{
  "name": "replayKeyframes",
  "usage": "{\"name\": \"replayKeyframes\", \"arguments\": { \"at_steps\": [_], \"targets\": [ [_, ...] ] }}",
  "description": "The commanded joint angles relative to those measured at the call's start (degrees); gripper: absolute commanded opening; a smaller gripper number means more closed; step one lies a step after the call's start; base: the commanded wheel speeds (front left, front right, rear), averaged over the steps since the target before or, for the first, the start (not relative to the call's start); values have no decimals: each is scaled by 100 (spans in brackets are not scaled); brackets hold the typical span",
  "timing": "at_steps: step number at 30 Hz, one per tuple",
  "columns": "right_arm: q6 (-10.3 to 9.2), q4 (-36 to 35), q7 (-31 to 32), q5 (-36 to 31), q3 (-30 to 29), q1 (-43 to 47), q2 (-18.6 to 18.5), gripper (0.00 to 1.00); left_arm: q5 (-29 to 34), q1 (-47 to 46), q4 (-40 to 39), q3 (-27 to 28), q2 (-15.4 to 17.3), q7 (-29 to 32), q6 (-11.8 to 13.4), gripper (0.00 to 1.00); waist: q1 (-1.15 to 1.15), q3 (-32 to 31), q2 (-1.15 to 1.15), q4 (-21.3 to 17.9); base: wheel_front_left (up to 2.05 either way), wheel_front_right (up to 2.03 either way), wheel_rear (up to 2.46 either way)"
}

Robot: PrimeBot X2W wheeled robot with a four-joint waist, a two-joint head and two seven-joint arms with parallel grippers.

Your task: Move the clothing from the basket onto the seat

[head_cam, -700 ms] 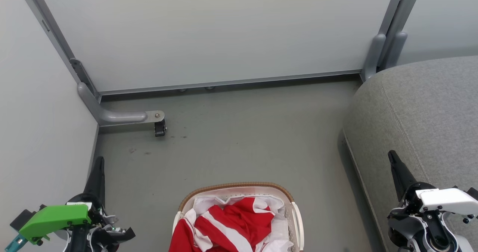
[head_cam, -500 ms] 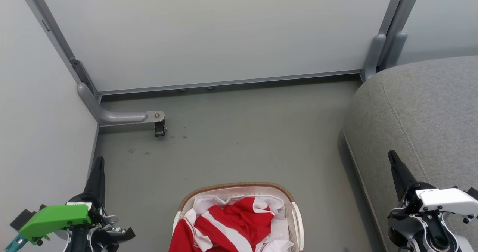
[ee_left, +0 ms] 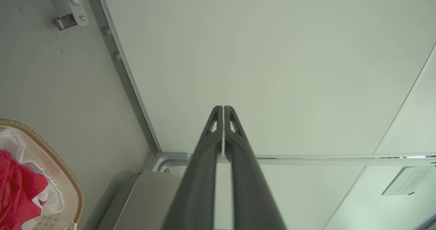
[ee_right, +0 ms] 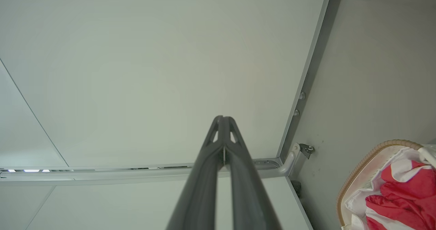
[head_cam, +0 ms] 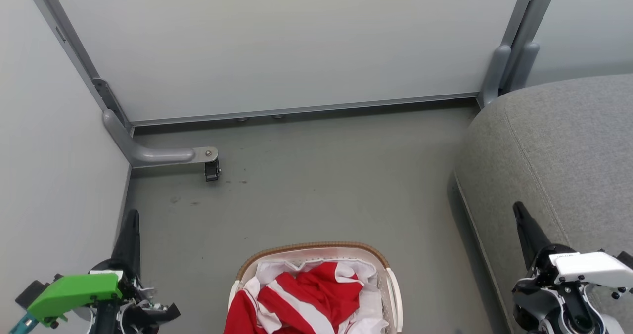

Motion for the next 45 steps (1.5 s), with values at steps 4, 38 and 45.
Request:
{"name": "replayKeyframes", "arguments": {
  "at_steps": [4,38,45],
  "targets": [
    [-1,169,-11,-5,24,149,60,100,3,135,183,-26,-37,-16,0,100,0,-1,0,0,0,0,0],
    [0,-309,-873,-2543,46,457,18,100,2374,489,-392,-633,-15,-877,346,100,0,-150,0,10,0,0,0],
    [0,-459,-1016,-3503,118,526,13,100,3435,591,-479,-757,-10,-1020,423,100,0,-171,0,11,0,0,0]
  ]
}}
